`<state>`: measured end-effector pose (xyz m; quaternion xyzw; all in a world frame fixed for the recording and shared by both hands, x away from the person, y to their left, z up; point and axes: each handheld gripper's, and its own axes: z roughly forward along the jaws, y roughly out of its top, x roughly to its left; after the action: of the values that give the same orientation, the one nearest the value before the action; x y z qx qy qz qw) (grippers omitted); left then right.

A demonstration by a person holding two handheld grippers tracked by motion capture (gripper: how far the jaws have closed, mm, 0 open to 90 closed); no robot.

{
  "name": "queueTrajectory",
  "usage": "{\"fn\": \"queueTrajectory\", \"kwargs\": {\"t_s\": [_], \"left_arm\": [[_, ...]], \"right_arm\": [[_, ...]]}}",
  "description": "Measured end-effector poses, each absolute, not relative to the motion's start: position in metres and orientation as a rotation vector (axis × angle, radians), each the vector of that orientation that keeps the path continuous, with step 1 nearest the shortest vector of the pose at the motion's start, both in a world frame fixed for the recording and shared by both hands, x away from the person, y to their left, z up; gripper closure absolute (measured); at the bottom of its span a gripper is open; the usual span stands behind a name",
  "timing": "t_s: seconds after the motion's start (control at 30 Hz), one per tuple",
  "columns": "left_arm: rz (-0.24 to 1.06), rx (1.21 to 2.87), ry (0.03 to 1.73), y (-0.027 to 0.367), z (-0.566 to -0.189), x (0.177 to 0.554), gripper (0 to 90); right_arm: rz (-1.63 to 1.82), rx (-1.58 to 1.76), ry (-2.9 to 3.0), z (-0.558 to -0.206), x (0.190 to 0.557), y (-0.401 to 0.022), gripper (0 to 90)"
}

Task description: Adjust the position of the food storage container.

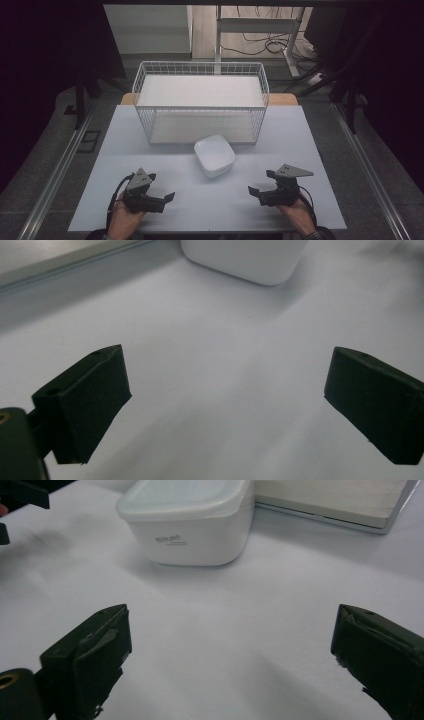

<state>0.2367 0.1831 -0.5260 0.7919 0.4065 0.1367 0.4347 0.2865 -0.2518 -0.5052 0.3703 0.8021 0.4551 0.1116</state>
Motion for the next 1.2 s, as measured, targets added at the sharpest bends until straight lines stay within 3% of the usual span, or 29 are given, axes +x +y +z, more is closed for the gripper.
{"fn": "queueTrajectory", "kwargs": {"t_s": [0.93,1.0,1.2], "left_arm": [[0.356,1.900,0.962,0.190,-0.529,0.237,0.2],[0.356,1.898,0.956,0.191,-0.530,0.237,0.0],[0.358,1.902,0.950,0.190,-0.531,0.238,0.0]], "right_arm": [[1.177,1.069,2.446,-0.507,0.301,-0.235,0.7],[1.187,1.062,2.439,-0.504,0.303,-0.233,8.0],[1.268,1.041,2.481,-0.492,0.315,-0.228,41.0]]}}
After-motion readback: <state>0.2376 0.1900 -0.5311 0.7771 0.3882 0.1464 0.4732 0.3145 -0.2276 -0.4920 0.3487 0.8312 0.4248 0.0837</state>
